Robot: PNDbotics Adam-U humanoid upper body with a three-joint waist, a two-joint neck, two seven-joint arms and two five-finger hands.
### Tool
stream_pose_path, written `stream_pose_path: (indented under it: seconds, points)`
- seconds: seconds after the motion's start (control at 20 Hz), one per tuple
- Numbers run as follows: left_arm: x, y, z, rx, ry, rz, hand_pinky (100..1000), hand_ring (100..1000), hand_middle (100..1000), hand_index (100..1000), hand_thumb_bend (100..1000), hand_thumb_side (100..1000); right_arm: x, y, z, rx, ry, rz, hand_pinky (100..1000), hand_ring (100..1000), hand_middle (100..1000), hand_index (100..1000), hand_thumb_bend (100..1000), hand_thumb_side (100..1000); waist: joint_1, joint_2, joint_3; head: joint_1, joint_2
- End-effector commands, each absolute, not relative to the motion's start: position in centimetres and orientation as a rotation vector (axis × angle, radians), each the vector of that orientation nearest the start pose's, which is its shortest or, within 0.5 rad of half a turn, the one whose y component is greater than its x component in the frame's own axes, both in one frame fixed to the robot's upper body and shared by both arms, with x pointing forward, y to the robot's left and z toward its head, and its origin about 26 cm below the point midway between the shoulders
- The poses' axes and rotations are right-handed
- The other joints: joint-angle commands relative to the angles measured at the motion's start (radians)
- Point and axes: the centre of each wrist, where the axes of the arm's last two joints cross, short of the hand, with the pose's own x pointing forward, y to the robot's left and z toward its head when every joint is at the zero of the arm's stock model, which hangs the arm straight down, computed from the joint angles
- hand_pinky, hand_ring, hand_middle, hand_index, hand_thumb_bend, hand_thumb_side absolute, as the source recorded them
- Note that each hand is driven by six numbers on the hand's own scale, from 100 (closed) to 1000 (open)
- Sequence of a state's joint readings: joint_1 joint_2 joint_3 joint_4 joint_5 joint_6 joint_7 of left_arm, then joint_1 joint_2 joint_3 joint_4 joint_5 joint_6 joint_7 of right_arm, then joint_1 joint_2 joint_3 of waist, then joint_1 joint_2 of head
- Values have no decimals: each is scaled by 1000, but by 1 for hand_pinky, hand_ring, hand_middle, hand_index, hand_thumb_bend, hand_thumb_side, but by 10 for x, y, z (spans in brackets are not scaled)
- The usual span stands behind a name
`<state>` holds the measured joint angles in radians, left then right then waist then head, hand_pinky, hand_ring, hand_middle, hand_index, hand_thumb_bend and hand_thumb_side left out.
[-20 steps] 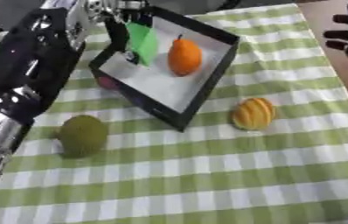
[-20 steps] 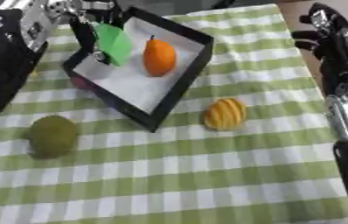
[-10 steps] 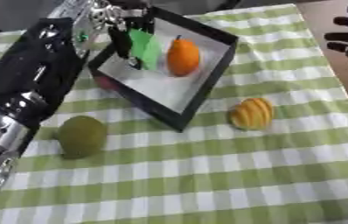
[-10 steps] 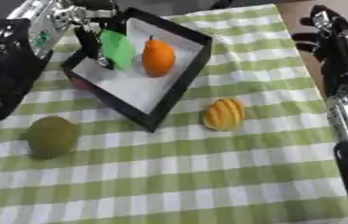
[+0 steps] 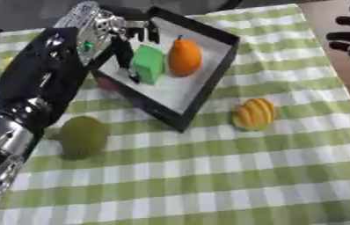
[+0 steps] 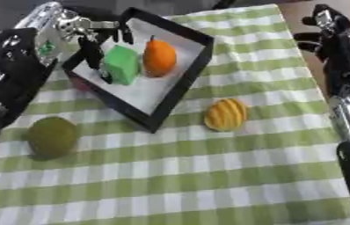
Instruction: Pick up objects on the table and place them in the box.
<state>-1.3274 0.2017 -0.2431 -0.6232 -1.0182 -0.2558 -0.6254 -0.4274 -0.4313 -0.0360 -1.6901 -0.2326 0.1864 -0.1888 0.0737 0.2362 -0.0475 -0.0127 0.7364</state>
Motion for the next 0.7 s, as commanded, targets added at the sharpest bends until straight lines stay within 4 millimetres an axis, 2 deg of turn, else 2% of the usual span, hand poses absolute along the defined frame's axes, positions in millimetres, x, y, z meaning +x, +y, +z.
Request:
stream_pose_path:
  seconds: [0.05,0.25,0.4,0.55,0.65,0.7]
  points:
    - [512,136,280,784,-1285,-1902,780,799,816,863,817,100,353,-301,199,-218,-1968,68,778,703,757,897,100,738,5,-15,3,-1,-2]
    - [509,144,295,807,-1333,-1868,768,774,777,839,759,100,352,-302,198,-222,-1962,72,778,703,757,897,100,738,2,-18,10,-2,2]
    - [505,158,318,846,-1378,-1823,764,766,766,826,748,100,352,-304,196,-232,-1956,74,778,703,757,896,100,737,0,-20,19,-2,6]
    - [500,185,342,912,-1399,-1749,764,765,765,822,745,100,351,-307,195,-245,-1951,73,778,703,756,896,100,736,-1,-23,31,-5,8]
    - [497,200,352,939,-1398,-1702,765,768,768,825,755,100,351,-309,195,-253,-1950,70,778,702,756,895,100,734,-1,-25,37,-6,8]
    - [496,217,356,968,-1377,-1663,766,770,770,826,758,100,350,-311,194,-260,-1948,68,778,702,756,895,100,734,0,-26,44,-10,10]
